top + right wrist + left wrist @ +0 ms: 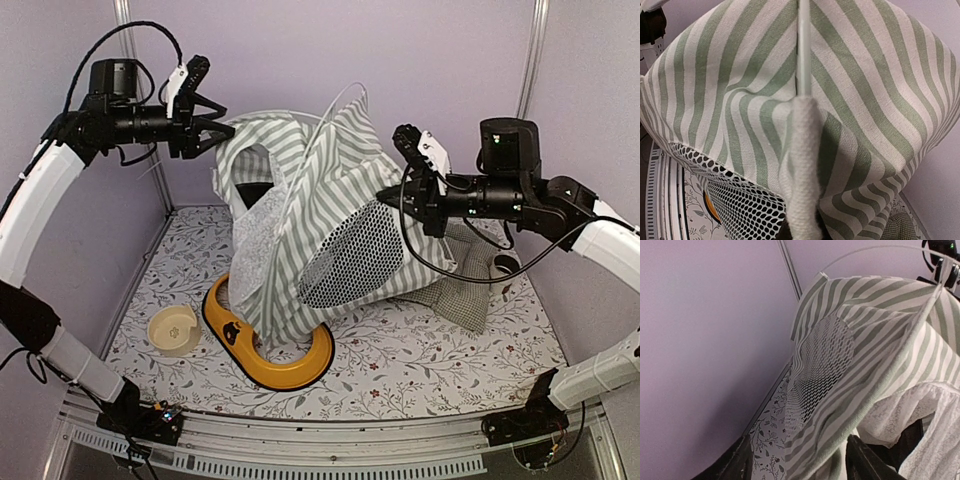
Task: Set up the pet tent
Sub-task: Pass from the right arm to the left
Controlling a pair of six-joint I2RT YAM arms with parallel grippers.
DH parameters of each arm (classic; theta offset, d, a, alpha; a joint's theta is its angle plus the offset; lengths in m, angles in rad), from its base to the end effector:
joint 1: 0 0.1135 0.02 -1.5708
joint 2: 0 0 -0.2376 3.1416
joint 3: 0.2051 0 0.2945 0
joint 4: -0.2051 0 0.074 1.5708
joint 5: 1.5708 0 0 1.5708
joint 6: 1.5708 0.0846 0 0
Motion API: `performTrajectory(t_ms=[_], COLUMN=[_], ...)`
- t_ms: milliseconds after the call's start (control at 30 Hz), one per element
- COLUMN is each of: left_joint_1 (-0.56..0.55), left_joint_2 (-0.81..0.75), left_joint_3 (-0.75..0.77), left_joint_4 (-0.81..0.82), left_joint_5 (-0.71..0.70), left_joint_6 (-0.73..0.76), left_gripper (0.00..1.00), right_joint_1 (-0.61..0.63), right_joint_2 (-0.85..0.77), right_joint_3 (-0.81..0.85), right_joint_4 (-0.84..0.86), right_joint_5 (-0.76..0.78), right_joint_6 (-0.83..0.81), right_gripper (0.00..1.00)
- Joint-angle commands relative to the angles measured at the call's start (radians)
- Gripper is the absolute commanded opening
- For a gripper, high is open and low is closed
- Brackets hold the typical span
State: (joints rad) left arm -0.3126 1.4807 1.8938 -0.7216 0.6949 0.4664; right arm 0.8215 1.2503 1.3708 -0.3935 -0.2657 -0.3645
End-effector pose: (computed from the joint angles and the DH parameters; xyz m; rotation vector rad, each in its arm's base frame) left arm 0.3364 -0.1657 0.4786 1.1109 1.4666 -0.5423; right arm 0.2385 0.2890 0.3912 -1.1970 1.4385 0.5622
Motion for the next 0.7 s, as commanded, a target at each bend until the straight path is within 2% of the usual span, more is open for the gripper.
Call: performTrajectory(t_ms=[0,133,233,267,300,333,400,467,567,667], left_joint_1=[-0.035,-0.063,-0.075,-0.076,-0.077,-0.078,-0.079,-0.079,-0.078,-0.083], left_joint_2=[-0.002,0.012,0.006,0.002,-0.004,-0.011,-0.026,-0.04,-0.06,-0.085], left_joint_3=[-0.032,-0.034,-0.049,-0.061,-0.071,-0.088,-0.122,-0.154,-0.204,-0.259], left_joint_4=[-0.029,-0.026,-0.003,0.011,0.024,0.04,0.093,0.155,0.254,0.363], left_joint_5=[0.018,-0.005,-0.028,-0.035,-0.039,-0.043,-0.058,-0.097,-0.131,-0.158], left_joint_6=[0.022,0.022,0.012,0.005,0.0,-0.01,-0.037,-0.074,-0.144,-0.211], left_gripper=[0.59,0.41,0.1,0.03,0.0,0.0,0.0,0.0,0.0,0.0], right_joint_1=[-0.006,-0.006,-0.007,-0.006,-0.006,-0.006,-0.007,-0.006,-0.007,-0.007], right_joint_2=[-0.042,-0.046,-0.045,-0.045,-0.043,-0.043,-0.04,-0.036,-0.016,0.003], right_joint_3=[0.051,0.047,0.047,0.047,0.047,0.047,0.046,0.048,0.065,0.092], right_joint_4=[0.016,0.008,0.008,0.008,0.008,0.009,0.017,0.024,0.025,0.033], right_joint_5=[-0.023,-0.002,0.042,0.067,0.092,0.115,0.16,0.212,0.327,0.465], right_joint_6=[-0.014,-0.013,-0.009,-0.009,-0.006,-0.002,0.009,0.027,0.059,0.088], right_gripper=[0.0,0.0,0.02,0.07,0.14,0.22,0.46,0.63,0.8,0.93])
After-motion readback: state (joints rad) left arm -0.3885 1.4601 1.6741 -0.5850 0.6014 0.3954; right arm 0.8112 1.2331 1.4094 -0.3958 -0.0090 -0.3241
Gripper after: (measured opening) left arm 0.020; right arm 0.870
